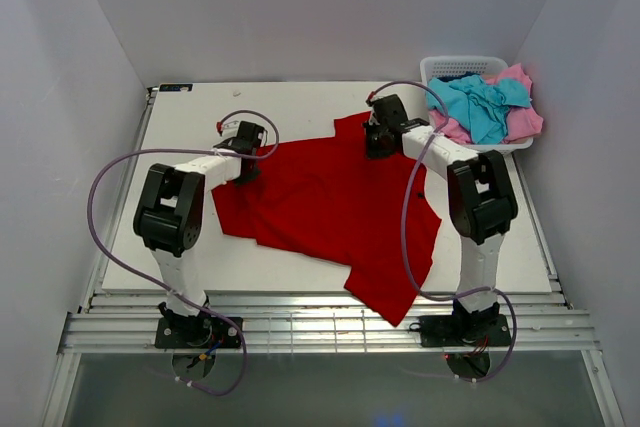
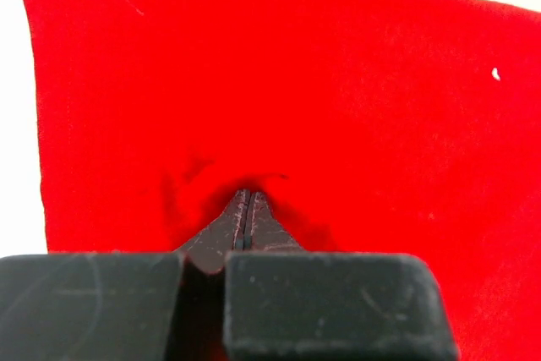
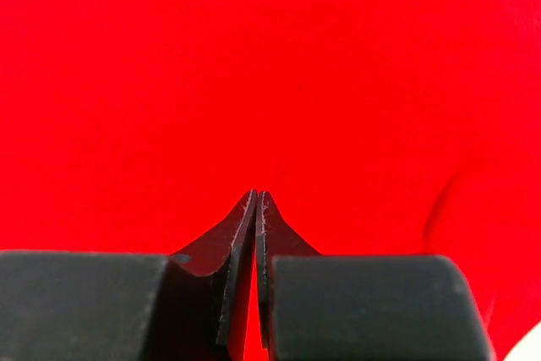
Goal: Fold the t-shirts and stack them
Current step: Flatten the tshirt out
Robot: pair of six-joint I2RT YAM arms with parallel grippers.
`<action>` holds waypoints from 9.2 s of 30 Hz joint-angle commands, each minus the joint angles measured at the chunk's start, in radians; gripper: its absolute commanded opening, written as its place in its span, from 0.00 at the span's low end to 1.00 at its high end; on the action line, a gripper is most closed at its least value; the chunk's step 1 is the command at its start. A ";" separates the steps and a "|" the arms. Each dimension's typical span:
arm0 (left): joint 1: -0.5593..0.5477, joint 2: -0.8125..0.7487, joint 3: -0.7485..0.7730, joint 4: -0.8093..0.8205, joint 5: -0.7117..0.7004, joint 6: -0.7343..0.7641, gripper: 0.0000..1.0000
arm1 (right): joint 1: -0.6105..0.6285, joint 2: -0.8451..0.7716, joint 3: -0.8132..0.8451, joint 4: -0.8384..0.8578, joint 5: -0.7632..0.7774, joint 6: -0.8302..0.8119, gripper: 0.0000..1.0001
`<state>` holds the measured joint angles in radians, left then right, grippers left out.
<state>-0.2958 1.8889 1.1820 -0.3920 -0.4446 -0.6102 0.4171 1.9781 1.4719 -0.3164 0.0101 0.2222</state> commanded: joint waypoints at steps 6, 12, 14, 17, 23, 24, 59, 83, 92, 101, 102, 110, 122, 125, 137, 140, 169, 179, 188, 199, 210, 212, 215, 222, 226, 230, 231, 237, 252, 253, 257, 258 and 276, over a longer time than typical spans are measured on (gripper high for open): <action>0.050 0.176 0.168 -0.011 0.050 0.043 0.00 | -0.070 0.205 0.208 -0.030 0.027 -0.012 0.08; 0.070 0.314 0.353 -0.034 0.090 0.082 0.00 | -0.096 0.309 0.332 -0.108 0.074 -0.020 0.08; 0.072 0.369 0.410 -0.051 0.104 0.099 0.00 | -0.109 0.341 0.379 -0.130 0.068 -0.017 0.08; 0.072 0.418 0.522 -0.073 0.116 0.119 0.00 | -0.124 0.402 0.448 -0.165 0.067 -0.014 0.08; 0.075 0.558 0.754 -0.117 0.141 0.151 0.00 | -0.185 0.514 0.613 -0.219 0.024 0.019 0.08; 0.076 0.573 0.780 -0.120 0.144 0.161 0.00 | -0.192 0.524 0.626 -0.220 0.015 0.023 0.08; -0.008 0.174 0.520 0.056 0.119 0.256 0.14 | -0.041 -0.225 -0.094 0.154 0.057 -0.192 0.34; -0.008 0.193 0.490 0.012 0.103 0.234 0.48 | 0.086 -0.256 -0.306 0.157 0.082 -0.103 0.34; -0.008 0.185 0.481 0.007 0.080 0.231 0.48 | 0.089 -0.248 -0.317 0.158 0.088 -0.101 0.34; -0.008 0.231 0.493 -0.008 0.047 0.228 0.34 | 0.091 -0.252 -0.341 0.171 0.088 -0.096 0.33; -0.008 0.236 0.495 -0.011 0.041 0.227 0.25 | 0.091 -0.252 -0.346 0.172 0.088 -0.096 0.33; -0.008 0.193 0.449 -0.019 -0.002 0.208 0.00 | 0.091 -0.248 -0.357 0.183 0.088 -0.090 0.33; -0.008 -0.111 0.126 0.064 -0.049 0.138 0.00 | 0.092 -0.243 -0.367 0.200 0.062 -0.080 0.32; -0.008 -0.103 0.122 0.071 -0.031 0.124 0.00 | 0.094 -0.251 -0.377 0.203 0.062 -0.078 0.32; -0.006 0.065 0.281 0.125 0.080 0.173 0.70 | 0.095 -0.286 -0.401 0.198 0.085 -0.086 0.33; -0.005 0.107 0.314 0.119 0.078 0.178 0.68 | 0.095 -0.295 -0.406 0.197 0.090 -0.087 0.33; 0.007 -0.100 0.059 0.114 -0.016 0.061 0.00 | 0.095 -0.266 -0.407 0.209 0.082 -0.089 0.33; -0.011 -0.445 -0.300 0.105 -0.037 -0.014 0.00 | 0.104 -0.265 -0.410 0.229 0.041 -0.075 0.33; -0.011 -0.475 -0.363 0.009 -0.077 -0.074 0.00 | 0.120 -0.292 -0.433 0.234 0.033 -0.069 0.33; -0.016 -0.687 -0.493 -0.099 0.021 -0.134 0.00 | 0.121 -0.305 -0.426 0.206 0.060 -0.075 0.33; -0.026 -0.774 -0.493 -0.169 -0.051 -0.217 0.67 | 0.134 -0.340 -0.409 0.172 0.054 -0.073 0.34; -0.026 -0.818 -0.478 -0.176 -0.075 -0.230 0.70 | 0.135 -0.357 -0.410 0.157 0.060 -0.081 0.36; -0.029 -0.875 -0.458 -0.165 -0.082 -0.250 0.71 | 0.138 -0.378 -0.415 0.143 0.062 -0.084 0.36; -0.029 -0.734 -0.362 0.031 -0.111 -0.128 0.44 | 0.182 -0.449 -0.479 0.091 0.011 -0.035 0.32; -0.026 -0.422 -0.205 0.085 -0.089 -0.069 0.00 | 0.226 -0.519 -0.564 0.073 0.008 0.019 0.10; -0.020 -0.196 -0.036 0.119 -0.059 -0.010 0.00 | 0.258 -0.562 -0.637 0.082 0.051 0.049 0.08; -0.019 -0.153 0.032 0.117 -0.057 0.013 0.00 | 0.258 -0.562 -0.639 0.082 0.076 0.052 0.08; -0.008 0.045 0.182 0.094 -0.059 0.053 0.00 | 0.240 -0.489 -0.527 0.042 0.197 0.046 0.08; 0.130 0.308 0.381 0.033 0.053 0.072 0.00 | 0.025 -0.092 -0.259 0.033 0.142 0.049 0.08; 0.138 0.323 0.390 0.035 0.061 0.072 0.00 | 0.019 -0.078 -0.251 0.024 0.134 0.051 0.08; 0.152 0.361 0.436 0.028 0.073 0.076 0.00 | -0.018 -0.009 -0.207 0.002 0.102 0.051 0.08; 0.155 0.369 0.445 0.030 0.078 0.079 0.00 | -0.026 0.016 -0.194 -0.001 0.093 0.052 0.08; 0.181 0.302 0.427 0.116 0.147 0.092 0.00 | -0.126 0.034 0.021 -0.035 0.033 -0.072 0.08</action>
<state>-0.1188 2.2673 1.6829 -0.2710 -0.3447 -0.5304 0.2962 2.1445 1.5723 -0.3180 0.0158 0.2119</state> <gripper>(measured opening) 0.022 0.078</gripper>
